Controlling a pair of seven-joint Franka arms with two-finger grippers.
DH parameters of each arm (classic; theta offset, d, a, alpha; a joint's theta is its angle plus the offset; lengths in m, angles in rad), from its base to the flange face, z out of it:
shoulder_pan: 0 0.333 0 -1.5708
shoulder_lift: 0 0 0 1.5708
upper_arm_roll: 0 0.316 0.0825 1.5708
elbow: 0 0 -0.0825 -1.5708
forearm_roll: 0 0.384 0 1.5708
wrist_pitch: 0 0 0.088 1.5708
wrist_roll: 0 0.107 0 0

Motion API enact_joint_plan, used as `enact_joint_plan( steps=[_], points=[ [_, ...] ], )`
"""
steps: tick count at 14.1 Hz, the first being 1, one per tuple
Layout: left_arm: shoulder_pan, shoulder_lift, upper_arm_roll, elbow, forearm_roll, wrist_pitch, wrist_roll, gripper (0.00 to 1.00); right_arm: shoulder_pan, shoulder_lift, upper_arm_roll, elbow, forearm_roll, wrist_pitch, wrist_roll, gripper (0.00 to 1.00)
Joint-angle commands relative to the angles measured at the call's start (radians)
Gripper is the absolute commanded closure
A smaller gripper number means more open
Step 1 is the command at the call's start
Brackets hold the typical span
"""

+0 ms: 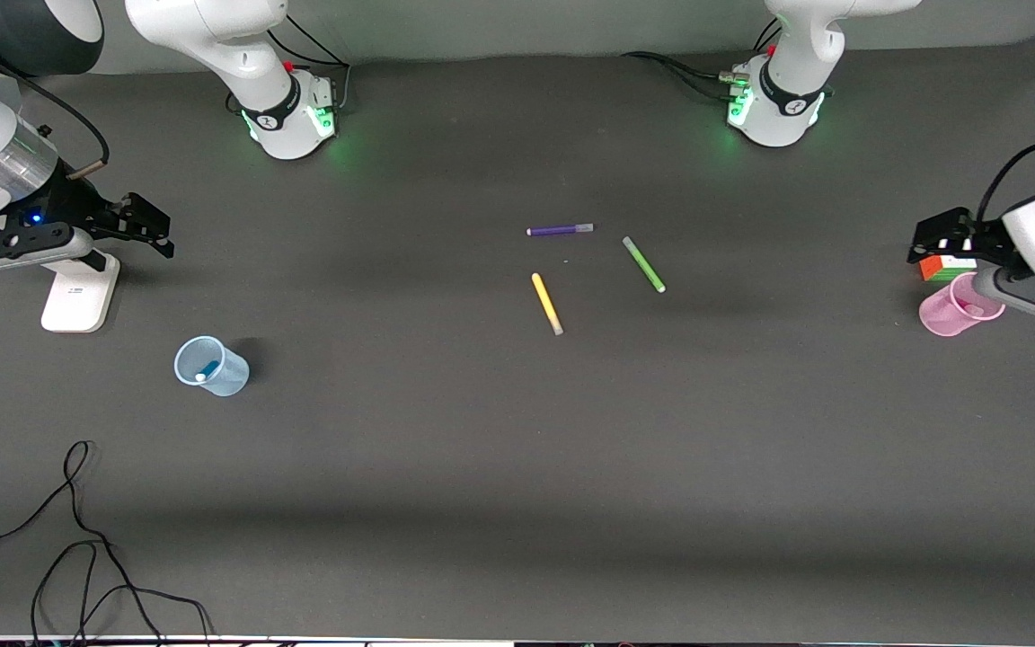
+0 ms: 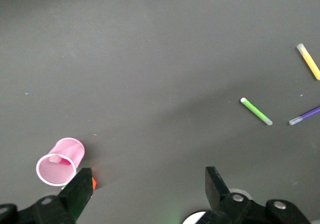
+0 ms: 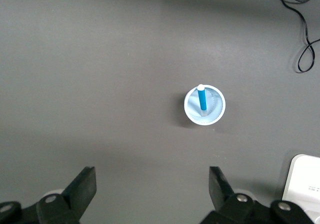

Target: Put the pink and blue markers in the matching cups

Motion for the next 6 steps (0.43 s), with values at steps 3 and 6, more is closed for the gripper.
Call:
enact_joint_plan(
  steps=[3, 6],
  points=[
    [-0.054, -0.002, 0.001, 0.031, 0.017, -0.079, -0.162, 0.00, -0.002, 0.014, 0.019, 0.026, 0.007, 0.000, 0.008, 0.00],
    [-0.054, -0.002, 0.000, 0.033, 0.020, -0.077, -0.225, 0.00, -0.002, 0.014, 0.019, 0.026, 0.007, -0.002, 0.010, 0.00]
  ],
)
